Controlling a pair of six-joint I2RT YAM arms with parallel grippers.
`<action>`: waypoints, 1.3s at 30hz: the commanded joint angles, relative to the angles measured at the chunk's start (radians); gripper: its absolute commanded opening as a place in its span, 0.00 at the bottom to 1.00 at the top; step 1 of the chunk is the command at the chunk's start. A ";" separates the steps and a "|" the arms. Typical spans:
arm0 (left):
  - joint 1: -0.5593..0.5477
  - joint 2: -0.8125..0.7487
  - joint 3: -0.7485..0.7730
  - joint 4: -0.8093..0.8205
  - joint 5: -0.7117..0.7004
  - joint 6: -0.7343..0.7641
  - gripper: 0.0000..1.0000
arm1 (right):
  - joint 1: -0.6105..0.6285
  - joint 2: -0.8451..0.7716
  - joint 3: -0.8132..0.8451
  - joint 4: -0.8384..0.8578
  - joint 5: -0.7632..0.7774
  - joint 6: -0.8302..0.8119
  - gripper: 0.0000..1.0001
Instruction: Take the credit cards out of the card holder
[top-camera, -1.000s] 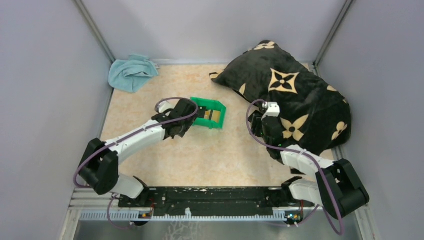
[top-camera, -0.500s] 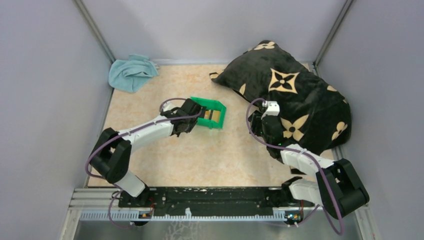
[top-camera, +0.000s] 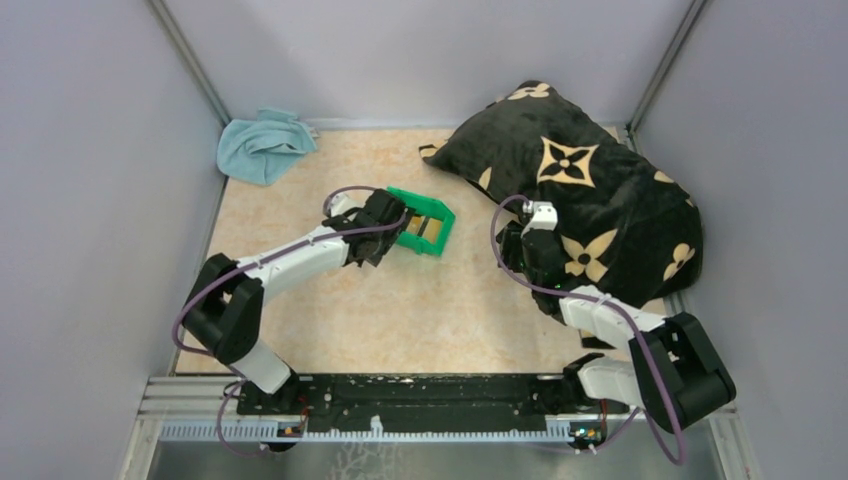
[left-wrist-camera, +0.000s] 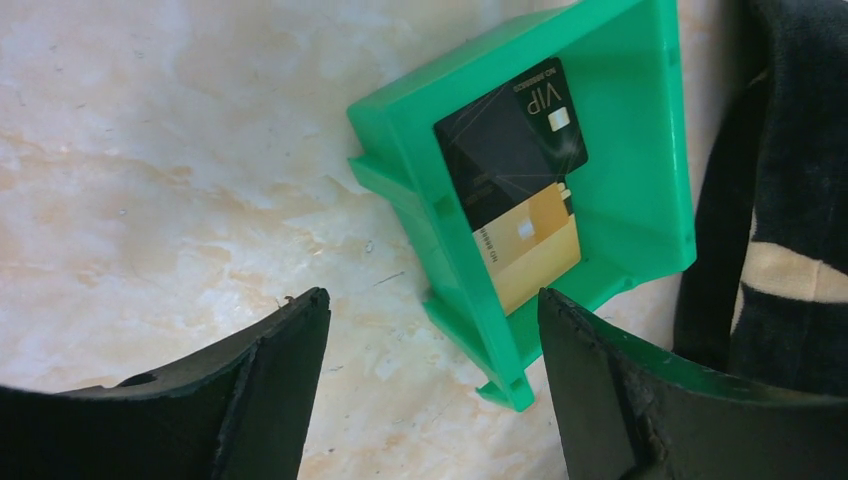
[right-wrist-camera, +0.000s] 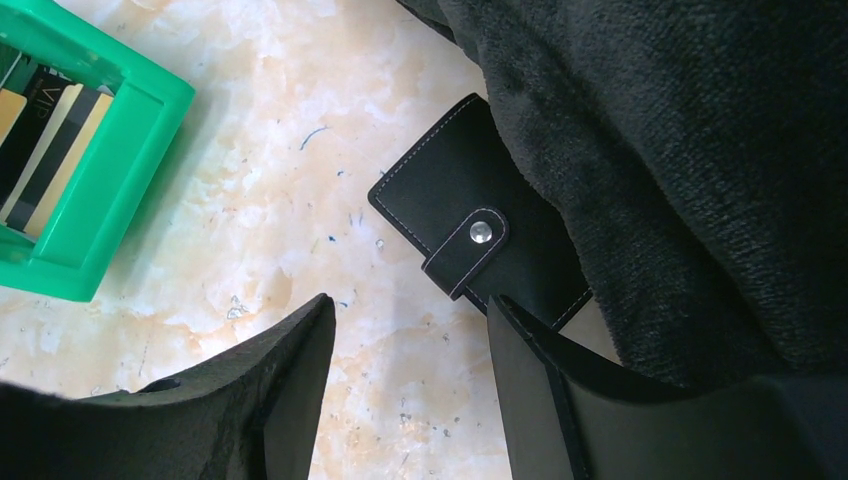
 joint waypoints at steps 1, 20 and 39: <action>-0.002 0.061 0.065 0.010 -0.029 -0.032 0.82 | 0.010 0.006 0.047 0.023 0.001 0.005 0.58; 0.067 0.100 0.067 0.007 -0.141 0.029 0.00 | 0.009 0.048 0.060 0.021 -0.015 0.004 0.58; 0.359 0.098 0.038 0.174 0.031 0.510 0.55 | 0.009 0.090 0.069 0.032 -0.051 0.004 0.57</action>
